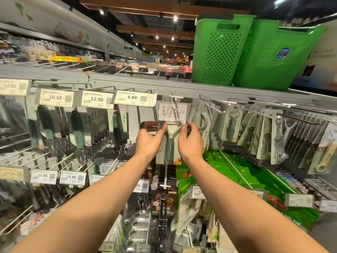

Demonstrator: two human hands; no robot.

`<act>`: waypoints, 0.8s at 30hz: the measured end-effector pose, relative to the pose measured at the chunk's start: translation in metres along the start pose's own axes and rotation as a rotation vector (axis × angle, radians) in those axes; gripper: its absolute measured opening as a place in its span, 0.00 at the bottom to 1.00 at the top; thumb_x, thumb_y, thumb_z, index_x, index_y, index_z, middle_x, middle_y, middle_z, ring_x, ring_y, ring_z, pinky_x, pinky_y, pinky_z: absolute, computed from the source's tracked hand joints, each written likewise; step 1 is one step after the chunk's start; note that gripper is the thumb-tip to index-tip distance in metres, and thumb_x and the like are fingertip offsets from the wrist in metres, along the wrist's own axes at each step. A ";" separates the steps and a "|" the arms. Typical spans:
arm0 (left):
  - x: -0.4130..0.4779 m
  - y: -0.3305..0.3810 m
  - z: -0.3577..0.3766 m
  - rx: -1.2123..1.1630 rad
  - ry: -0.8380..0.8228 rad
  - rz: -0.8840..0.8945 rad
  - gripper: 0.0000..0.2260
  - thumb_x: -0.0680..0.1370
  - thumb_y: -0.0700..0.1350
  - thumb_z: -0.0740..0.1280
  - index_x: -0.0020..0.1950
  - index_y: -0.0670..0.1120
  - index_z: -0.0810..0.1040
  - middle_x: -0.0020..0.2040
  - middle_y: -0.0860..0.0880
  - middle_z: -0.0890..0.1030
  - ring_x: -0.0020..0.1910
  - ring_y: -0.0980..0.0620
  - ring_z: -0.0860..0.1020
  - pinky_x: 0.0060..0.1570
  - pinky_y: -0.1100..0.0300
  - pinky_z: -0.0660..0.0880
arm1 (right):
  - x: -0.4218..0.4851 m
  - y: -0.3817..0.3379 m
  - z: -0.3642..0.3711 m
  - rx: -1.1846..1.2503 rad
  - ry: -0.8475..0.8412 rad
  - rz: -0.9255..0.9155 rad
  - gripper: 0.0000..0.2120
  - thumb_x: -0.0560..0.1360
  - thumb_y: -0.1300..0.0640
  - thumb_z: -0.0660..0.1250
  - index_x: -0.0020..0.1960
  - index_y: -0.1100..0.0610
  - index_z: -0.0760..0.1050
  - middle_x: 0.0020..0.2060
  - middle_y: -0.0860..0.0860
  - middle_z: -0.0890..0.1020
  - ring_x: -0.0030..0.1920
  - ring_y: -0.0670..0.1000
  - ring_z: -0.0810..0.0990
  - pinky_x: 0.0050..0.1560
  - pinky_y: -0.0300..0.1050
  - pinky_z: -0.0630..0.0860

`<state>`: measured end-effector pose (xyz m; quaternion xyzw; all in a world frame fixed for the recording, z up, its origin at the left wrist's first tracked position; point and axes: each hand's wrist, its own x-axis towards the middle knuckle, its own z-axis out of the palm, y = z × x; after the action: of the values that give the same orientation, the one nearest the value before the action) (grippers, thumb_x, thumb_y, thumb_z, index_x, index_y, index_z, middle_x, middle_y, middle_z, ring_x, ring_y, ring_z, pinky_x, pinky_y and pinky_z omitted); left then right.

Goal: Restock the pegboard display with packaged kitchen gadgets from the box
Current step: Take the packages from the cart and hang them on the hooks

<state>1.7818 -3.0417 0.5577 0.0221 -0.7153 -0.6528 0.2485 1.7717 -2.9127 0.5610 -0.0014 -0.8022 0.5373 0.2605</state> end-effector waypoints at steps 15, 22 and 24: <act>0.018 -0.011 0.013 0.008 -0.183 -0.047 0.22 0.88 0.49 0.58 0.83 0.59 0.63 0.69 0.51 0.77 0.65 0.55 0.73 0.59 0.66 0.67 | 0.001 0.012 0.009 0.021 -0.246 -0.048 0.34 0.84 0.39 0.55 0.84 0.47 0.45 0.80 0.49 0.64 0.79 0.53 0.62 0.77 0.50 0.59; 0.022 -0.018 0.019 0.033 -0.109 0.056 0.21 0.88 0.46 0.60 0.81 0.57 0.66 0.67 0.57 0.73 0.64 0.60 0.71 0.49 0.83 0.65 | 0.015 0.020 0.023 0.002 -0.242 -0.008 0.35 0.84 0.38 0.54 0.84 0.47 0.42 0.83 0.50 0.56 0.82 0.53 0.55 0.81 0.54 0.53; 0.028 -0.020 0.021 0.052 -0.102 0.092 0.21 0.88 0.47 0.60 0.82 0.57 0.66 0.70 0.56 0.74 0.66 0.59 0.73 0.62 0.71 0.69 | 0.023 0.022 0.025 0.010 -0.257 0.003 0.35 0.83 0.35 0.52 0.83 0.42 0.38 0.82 0.50 0.58 0.81 0.55 0.57 0.81 0.57 0.55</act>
<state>1.7437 -3.0350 0.5478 -0.0377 -0.7440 -0.6221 0.2410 1.7351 -2.9181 0.5448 0.0677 -0.8263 0.5373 0.1547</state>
